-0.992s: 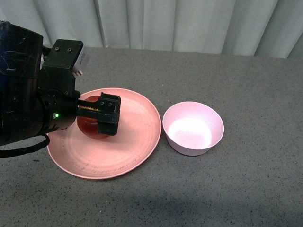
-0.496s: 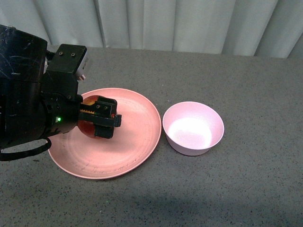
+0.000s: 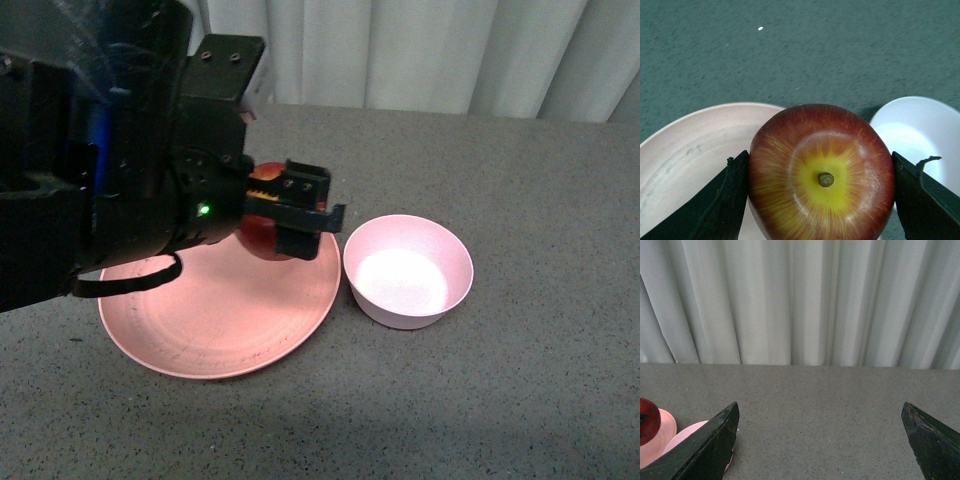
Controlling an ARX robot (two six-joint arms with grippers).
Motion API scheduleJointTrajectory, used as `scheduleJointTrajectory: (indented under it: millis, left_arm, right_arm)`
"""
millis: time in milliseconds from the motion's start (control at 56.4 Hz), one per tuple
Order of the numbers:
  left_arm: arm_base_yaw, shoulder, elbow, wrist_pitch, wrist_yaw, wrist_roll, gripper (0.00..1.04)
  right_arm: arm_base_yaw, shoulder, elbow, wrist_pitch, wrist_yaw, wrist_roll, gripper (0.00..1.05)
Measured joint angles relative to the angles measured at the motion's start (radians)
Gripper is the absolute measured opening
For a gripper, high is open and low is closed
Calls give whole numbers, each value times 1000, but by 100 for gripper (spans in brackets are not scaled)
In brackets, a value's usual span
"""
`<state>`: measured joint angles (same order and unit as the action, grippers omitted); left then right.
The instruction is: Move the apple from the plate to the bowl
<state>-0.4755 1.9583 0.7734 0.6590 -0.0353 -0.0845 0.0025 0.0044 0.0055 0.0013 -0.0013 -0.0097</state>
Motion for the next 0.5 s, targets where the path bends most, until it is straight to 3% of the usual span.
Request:
scheduleJointTrajectory:
  millis: [496]
  left_arm:
    - [-158,96,148,-58,-36,-37,73]
  right_arm:
    - [0,0,0,0,0,0,95]
